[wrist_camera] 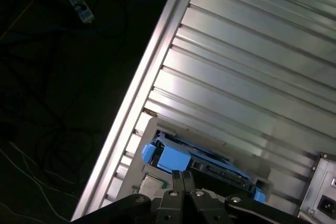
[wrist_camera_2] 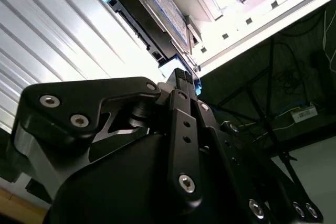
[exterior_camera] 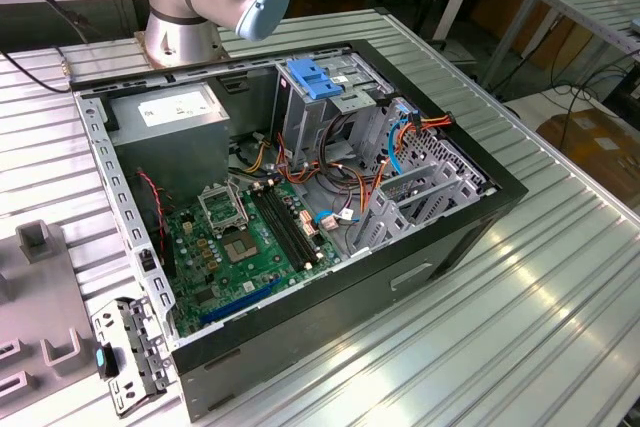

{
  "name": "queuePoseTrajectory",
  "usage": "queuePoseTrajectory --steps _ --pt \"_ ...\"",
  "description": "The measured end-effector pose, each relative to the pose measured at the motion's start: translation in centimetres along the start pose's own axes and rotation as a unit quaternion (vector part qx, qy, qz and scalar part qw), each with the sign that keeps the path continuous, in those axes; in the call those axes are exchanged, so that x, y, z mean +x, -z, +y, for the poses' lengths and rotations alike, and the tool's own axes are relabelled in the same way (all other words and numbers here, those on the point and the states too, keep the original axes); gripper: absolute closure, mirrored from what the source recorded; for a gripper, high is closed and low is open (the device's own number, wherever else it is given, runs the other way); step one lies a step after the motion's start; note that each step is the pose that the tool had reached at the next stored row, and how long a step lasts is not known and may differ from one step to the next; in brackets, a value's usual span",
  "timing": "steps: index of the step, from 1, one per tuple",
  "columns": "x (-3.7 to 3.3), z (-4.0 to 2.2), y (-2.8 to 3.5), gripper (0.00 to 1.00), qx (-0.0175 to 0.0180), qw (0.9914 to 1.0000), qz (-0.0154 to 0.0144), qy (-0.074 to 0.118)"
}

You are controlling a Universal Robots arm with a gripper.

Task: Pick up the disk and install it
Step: 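Pick up the disk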

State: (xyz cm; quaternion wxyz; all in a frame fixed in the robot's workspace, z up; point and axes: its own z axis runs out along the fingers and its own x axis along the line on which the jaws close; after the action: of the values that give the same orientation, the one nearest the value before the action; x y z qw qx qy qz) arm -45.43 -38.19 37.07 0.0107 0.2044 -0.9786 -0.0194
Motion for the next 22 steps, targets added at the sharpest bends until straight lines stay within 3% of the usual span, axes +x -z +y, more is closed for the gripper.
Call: queuePoseTrajectory --steps 10,22 --pt "0.00 -0.01 0.00 0.89 0.0006 0.99903 0.0019 0.044" --pt "0.00 -0.01 0.00 0.89 0.0012 0.99545 0.0040 0.095"
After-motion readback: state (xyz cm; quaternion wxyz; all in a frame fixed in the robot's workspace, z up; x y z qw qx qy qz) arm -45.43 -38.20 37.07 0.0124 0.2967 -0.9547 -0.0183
